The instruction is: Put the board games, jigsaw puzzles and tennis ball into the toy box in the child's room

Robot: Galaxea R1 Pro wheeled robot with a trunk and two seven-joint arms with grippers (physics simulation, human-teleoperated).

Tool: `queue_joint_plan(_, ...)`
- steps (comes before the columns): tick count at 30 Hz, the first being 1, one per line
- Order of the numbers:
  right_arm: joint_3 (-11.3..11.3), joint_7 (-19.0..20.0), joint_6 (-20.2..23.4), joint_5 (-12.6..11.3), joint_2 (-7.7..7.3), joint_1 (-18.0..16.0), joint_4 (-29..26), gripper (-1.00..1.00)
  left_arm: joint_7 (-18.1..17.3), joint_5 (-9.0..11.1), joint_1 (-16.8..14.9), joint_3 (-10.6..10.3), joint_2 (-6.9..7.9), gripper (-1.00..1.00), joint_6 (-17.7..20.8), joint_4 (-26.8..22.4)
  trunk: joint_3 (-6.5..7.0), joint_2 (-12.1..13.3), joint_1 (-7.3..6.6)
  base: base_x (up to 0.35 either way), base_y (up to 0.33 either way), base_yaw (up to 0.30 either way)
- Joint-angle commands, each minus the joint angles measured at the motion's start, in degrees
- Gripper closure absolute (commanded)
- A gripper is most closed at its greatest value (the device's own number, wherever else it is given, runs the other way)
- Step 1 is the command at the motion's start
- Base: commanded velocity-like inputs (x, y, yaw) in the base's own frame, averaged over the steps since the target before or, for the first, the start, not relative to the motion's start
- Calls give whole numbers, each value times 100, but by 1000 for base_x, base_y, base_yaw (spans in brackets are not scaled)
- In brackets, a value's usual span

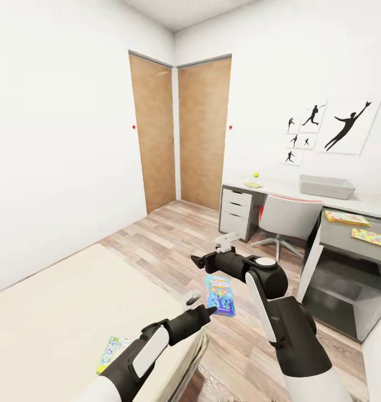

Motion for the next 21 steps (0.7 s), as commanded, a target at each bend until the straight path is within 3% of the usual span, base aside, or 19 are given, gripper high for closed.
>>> queue_joint_plan(1, -2, 20, 26, 16, 0, -6, -4, -100, -2, 66, -4, -1, 2, 100, 39, -3, 12, 37, -22, 0, 0, -292)
queue_joint_plan(21, -2, 13, 26, 17, 5, 3, -1, -100, -2, 66, -4, 4, 2, 100, 35, 0, 371, 839, -462, 0, 0, -292)
